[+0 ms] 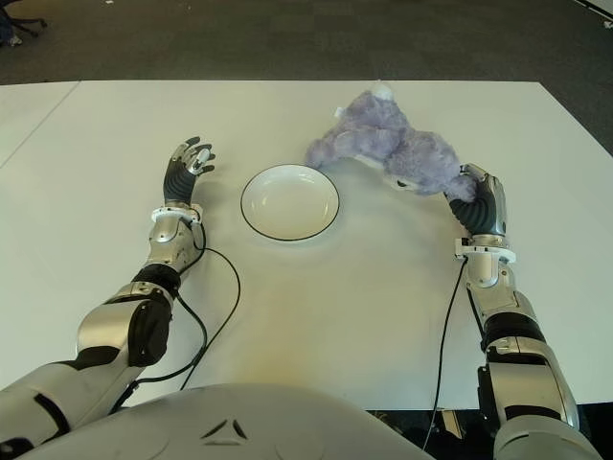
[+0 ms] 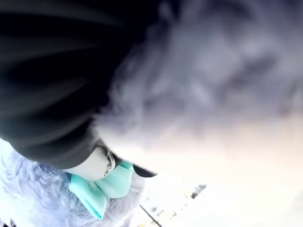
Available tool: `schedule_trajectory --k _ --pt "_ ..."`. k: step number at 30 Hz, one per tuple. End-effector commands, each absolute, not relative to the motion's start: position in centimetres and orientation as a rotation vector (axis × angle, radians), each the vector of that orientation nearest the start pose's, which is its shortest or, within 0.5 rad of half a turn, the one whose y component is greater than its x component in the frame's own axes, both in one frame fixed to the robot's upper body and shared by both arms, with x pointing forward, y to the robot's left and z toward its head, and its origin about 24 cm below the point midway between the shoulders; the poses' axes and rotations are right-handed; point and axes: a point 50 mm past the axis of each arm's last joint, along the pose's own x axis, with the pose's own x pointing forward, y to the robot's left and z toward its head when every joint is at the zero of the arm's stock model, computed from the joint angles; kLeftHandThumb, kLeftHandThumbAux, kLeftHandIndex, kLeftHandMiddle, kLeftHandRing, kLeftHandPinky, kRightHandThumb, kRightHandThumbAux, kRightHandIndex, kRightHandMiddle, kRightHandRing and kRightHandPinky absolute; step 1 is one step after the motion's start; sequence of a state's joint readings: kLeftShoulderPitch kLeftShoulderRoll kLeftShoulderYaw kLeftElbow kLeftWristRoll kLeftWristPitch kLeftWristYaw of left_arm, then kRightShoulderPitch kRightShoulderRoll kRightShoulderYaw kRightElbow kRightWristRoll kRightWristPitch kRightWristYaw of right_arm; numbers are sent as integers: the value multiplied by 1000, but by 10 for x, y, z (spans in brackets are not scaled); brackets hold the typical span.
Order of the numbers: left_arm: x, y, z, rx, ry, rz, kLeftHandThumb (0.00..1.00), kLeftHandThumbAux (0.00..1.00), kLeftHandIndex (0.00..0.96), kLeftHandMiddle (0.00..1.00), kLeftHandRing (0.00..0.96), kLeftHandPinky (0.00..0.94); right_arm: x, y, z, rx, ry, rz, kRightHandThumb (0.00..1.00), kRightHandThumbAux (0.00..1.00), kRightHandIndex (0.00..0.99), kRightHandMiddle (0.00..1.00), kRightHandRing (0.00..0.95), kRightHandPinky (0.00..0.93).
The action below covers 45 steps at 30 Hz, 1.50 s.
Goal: Put the doll into the plate.
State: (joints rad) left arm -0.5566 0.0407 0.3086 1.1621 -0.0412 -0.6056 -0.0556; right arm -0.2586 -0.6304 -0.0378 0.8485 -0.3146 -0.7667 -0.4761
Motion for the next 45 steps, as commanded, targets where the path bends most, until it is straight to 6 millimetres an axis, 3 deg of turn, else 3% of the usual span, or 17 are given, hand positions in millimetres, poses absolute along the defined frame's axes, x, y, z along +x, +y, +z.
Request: schedule_trajectory --k 1,15,45 --pt "232 158 -100 -211 469 178 0 549 200 274 297 294 265 -295 80 -689 -468 -323 694 719 438 852 849 838" --pt "232 159 -100 -214 470 185 0 554 184 278 296 290 266 -277 103 -656 -560 -327 684 724 436 842 856 819" --pt "233 156 -101 -231 484 178 0 550 203 287 309 292 267 -248 129 -637 -668 -255 680 725 436 847 862 848"
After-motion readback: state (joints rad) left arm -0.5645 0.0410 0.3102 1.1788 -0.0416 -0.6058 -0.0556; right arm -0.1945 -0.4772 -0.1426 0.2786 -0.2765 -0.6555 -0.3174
